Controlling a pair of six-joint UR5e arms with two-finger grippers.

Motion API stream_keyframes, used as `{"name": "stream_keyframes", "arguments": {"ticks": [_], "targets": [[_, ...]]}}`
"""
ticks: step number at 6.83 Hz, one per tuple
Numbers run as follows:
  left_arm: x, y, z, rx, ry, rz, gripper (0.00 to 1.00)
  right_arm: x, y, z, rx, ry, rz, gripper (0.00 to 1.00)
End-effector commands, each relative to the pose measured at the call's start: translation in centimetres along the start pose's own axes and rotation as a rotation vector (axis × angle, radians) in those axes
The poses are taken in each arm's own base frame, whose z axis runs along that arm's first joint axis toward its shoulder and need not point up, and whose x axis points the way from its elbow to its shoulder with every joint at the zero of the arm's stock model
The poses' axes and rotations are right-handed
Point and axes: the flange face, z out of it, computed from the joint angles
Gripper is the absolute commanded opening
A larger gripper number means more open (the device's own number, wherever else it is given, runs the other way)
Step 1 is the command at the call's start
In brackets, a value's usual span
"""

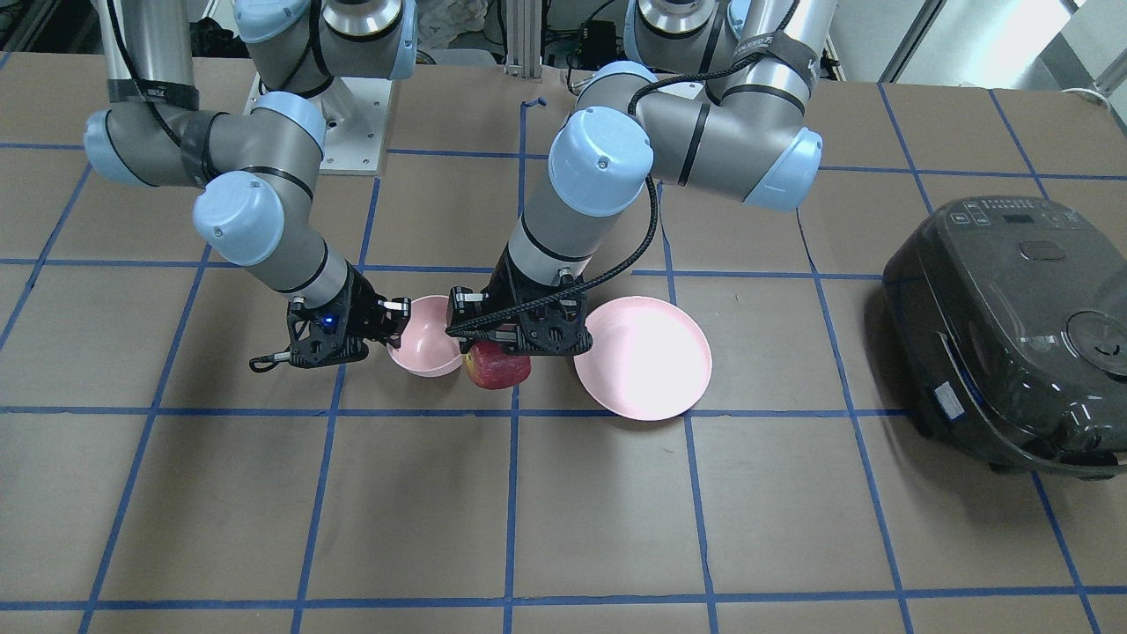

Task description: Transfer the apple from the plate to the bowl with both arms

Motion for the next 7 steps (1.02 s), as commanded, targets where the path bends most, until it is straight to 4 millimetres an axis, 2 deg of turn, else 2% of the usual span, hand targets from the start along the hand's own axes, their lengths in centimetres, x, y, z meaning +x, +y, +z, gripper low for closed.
{"name": "stream_keyframes", "arguments": {"ticks": [1,2,3,4,5,7], "targets": [[0.0,0.0,-0.1,0.002,0.000,0.001,0.04,-0.1,-0.2,-0.3,0.012,0.053,0.003,0.99],[0.0,0.1,-0.1,0.002,0.000,0.001,0.04,0.0,-1.7,-2.9,0.048,0.122,-0.004,1.00],[-0.1,0.0,0.1,-0.002,-0.003,-0.004,0.04,-0.6,-2.2,-7.2,0.065,0.196,-0.007,1.00],[0.0,0.2,1.1,-0.020,-0.012,-0.017,0.04,-2.0,-2.0,-12.8,0.071,0.213,-0.007,1.00],[1.3,1.6,1.9,-0.034,-0.012,-0.041,0.04,-2.8,-2.1,-17.5,0.050,0.268,-0.004,1.00],[3.4,4.5,5.6,-0.085,-0.053,-0.037,0.04,-5.6,-2.0,-27.1,0.025,0.269,-0.002,1.00]]}}
